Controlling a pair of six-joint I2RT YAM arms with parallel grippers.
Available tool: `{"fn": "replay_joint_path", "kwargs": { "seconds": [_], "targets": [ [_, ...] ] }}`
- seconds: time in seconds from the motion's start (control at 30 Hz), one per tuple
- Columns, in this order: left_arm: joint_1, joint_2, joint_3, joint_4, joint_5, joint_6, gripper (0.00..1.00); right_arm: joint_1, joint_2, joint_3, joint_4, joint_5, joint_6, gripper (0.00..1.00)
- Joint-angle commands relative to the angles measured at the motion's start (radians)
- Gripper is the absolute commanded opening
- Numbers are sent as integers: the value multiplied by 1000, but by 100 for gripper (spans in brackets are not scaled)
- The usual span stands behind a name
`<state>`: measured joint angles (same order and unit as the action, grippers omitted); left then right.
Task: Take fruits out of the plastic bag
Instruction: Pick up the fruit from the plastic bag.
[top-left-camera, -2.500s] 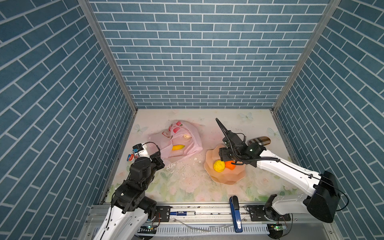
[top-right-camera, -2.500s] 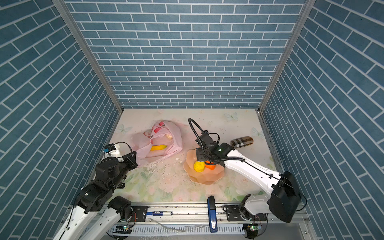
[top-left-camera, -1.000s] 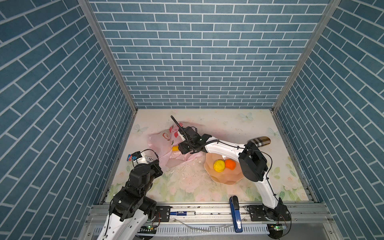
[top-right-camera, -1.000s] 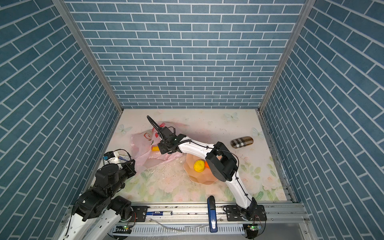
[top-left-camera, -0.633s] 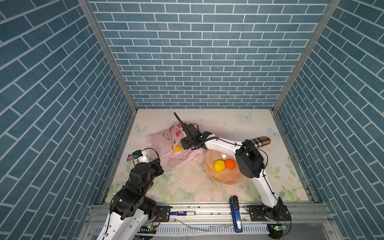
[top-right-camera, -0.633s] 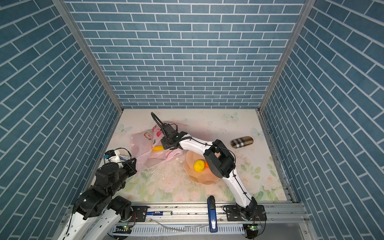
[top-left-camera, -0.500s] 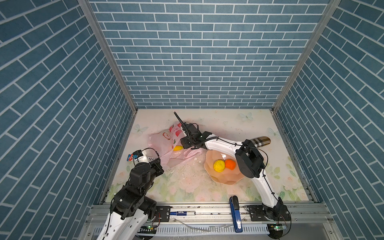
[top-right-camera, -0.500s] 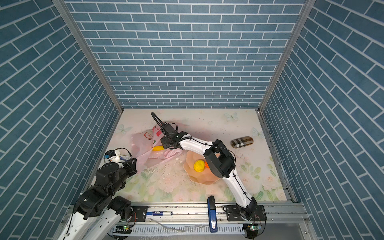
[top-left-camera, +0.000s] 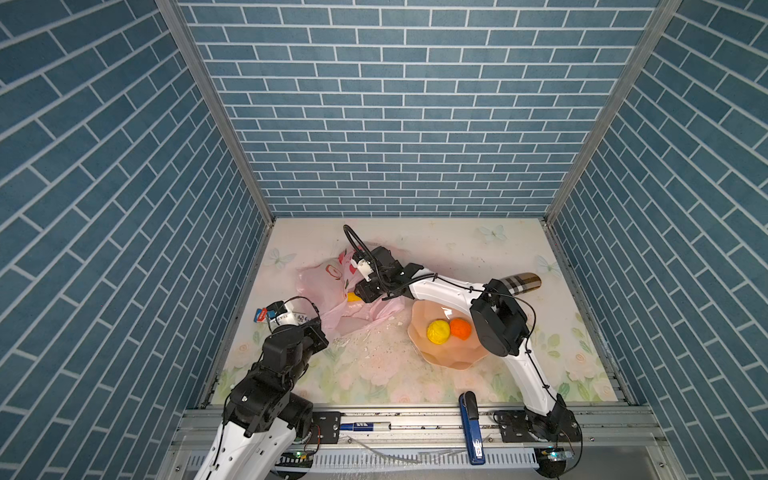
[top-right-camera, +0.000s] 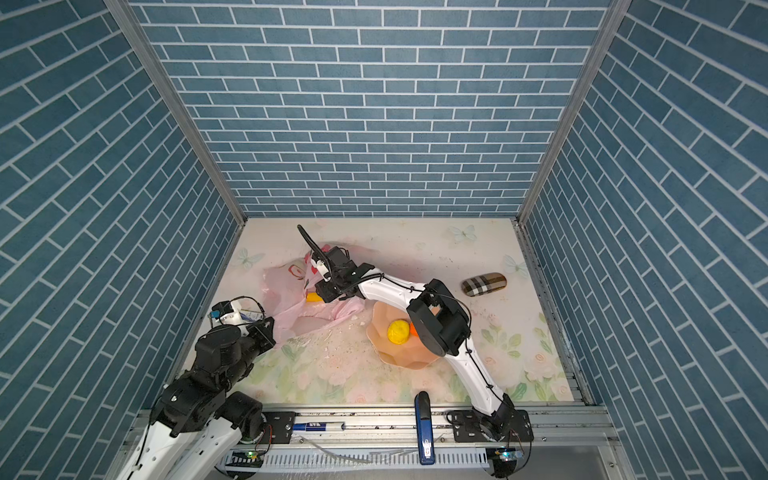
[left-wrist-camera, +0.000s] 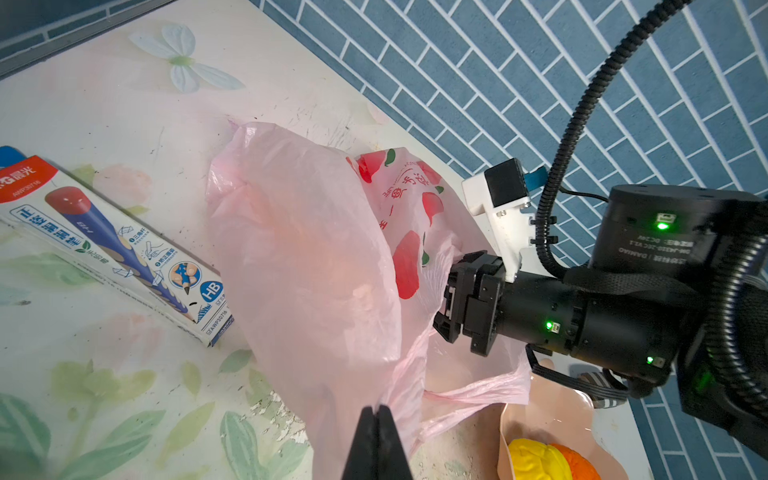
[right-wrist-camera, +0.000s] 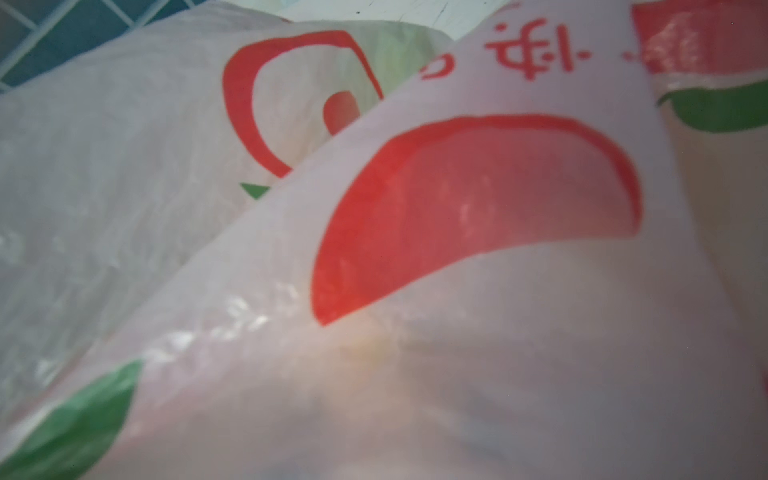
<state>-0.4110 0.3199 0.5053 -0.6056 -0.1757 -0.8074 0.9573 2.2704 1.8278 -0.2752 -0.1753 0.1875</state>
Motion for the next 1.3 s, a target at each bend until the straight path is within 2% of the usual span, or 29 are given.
{"fn": "replay_joint_path", "kwargs": {
  "seconds": [0.0,0.43,0.73,1.27],
  "targets": [
    [1,-1,-25,11,-32,-12,0,5,40,42,-55,-76,-115,52],
    [0,-10,-28,-15,-30,-16,0,4,156,195,-119,-77,-211,61],
    [0,-31,-33,-36,-27,-18,0,3,182,216,-117,-49,-244,65],
    [1,-43,-34,-50,-28,-18,0,3,285,357,-171,-78,-260,65]
  ]
}}
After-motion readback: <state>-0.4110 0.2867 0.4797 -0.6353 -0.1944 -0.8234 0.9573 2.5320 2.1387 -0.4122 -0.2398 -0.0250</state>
